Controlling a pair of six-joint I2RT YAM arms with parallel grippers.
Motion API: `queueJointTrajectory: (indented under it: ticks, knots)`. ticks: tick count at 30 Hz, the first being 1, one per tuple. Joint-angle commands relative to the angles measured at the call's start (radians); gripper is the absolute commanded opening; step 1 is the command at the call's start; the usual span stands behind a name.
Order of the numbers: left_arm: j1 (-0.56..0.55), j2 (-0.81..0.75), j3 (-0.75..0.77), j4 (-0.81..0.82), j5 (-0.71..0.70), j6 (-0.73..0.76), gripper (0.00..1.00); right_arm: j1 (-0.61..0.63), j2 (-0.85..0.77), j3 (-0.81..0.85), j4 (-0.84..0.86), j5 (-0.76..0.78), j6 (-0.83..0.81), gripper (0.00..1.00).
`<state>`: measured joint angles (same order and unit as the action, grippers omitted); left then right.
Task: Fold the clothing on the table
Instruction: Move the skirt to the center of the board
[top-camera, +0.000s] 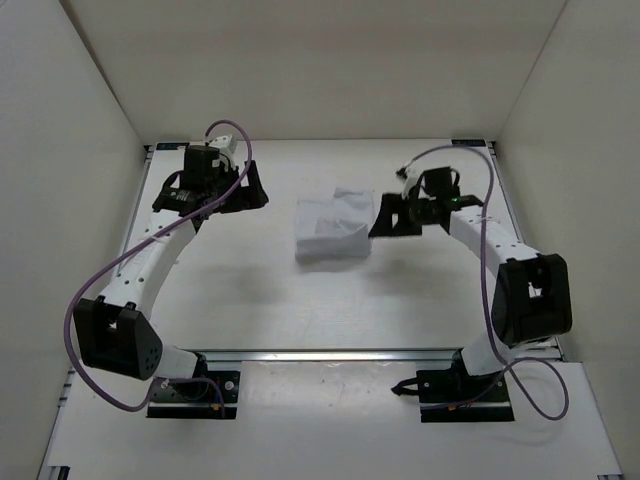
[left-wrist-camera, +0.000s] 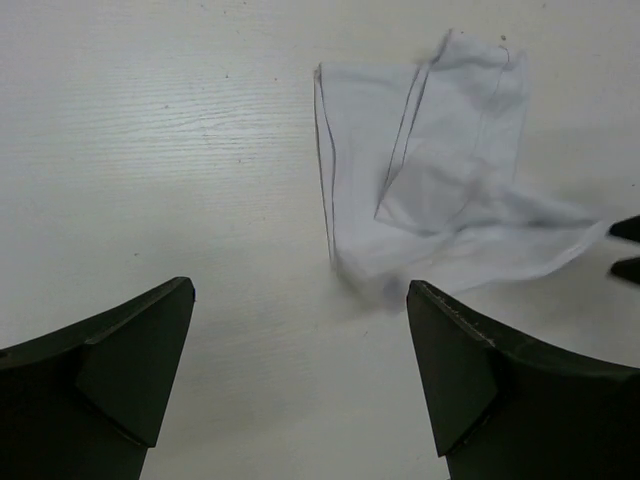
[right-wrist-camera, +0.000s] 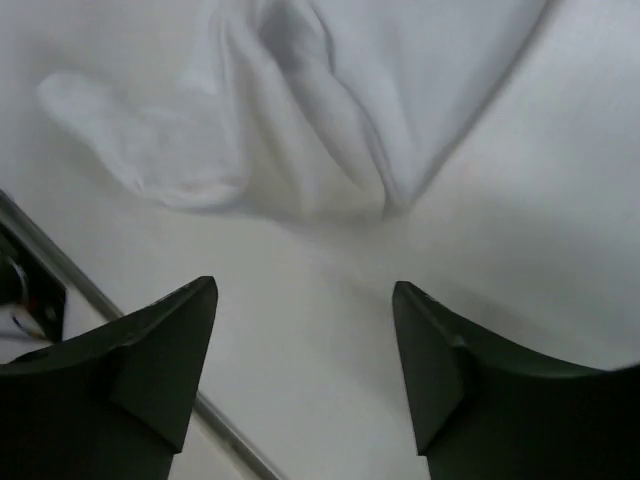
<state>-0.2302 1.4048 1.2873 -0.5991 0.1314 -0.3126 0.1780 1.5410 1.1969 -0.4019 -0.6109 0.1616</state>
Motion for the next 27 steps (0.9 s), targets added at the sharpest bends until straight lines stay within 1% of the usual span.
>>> queueJointTrajectory:
  ticks: [1,2,3,4,5,6,7,8,10,11,13,14,19,22,23,25,27]
  knots:
    - [0.002,-0.067,-0.011,0.001,-0.003,0.001,0.99,0.055,-0.065,-0.069,-0.063,0.014,-0.053,0.71]
    - [0.0,-0.069,-0.019,0.007,-0.003,-0.002,0.98,0.061,-0.097,-0.075,-0.054,0.032,-0.051,0.76]
    - [-0.003,-0.079,-0.034,0.016,0.017,-0.003,0.99,0.037,-0.11,-0.088,-0.026,0.052,-0.037,0.8]
    - [0.002,-0.078,-0.052,0.022,0.042,-0.005,0.99,0.026,-0.134,-0.1,-0.008,0.042,-0.016,0.83]
    - [-0.003,-0.075,-0.068,0.031,0.06,-0.005,0.99,-0.016,-0.153,-0.118,0.03,0.024,-0.005,0.87]
    - [-0.014,-0.075,-0.074,0.035,0.066,-0.008,0.99,-0.052,-0.166,-0.138,0.078,-0.008,0.018,0.88]
    - [-0.023,-0.073,-0.088,0.038,0.066,-0.006,0.98,-0.084,-0.163,-0.157,0.109,-0.007,0.05,0.88]
    - [-0.038,-0.075,-0.098,0.042,0.062,-0.003,0.99,-0.101,-0.165,-0.164,0.124,-0.022,0.059,0.88]
    - [-0.053,-0.07,-0.12,0.048,0.057,-0.002,0.99,-0.106,-0.159,-0.174,0.141,0.006,0.062,0.87]
    - [-0.064,-0.066,-0.123,0.048,0.068,-0.003,0.98,-0.092,-0.136,-0.166,0.124,0.014,0.053,0.86]
    - [-0.064,-0.055,-0.144,0.048,0.079,-0.008,0.99,-0.014,-0.087,-0.082,0.088,0.077,0.02,0.86]
    - [-0.066,-0.055,-0.157,0.061,0.079,-0.013,0.99,0.003,-0.044,-0.033,0.057,0.117,-0.003,0.85]
    - [-0.051,-0.058,-0.195,0.076,0.063,-0.025,0.99,0.204,0.112,0.125,-0.058,0.241,-0.059,0.85]
    - [-0.02,-0.073,-0.204,0.081,0.07,-0.022,0.99,0.28,0.227,0.208,-0.124,0.29,-0.066,0.83]
    - [-0.014,-0.075,-0.204,0.079,0.057,-0.019,0.99,0.291,0.247,0.254,-0.146,0.336,-0.054,0.82]
    - [-0.003,-0.093,-0.212,0.071,0.05,-0.019,0.98,0.337,0.332,0.324,-0.214,0.348,-0.059,0.8]
    - [0.011,-0.096,-0.218,0.081,0.037,-0.014,0.99,0.371,0.378,0.372,-0.251,0.368,-0.057,0.79]
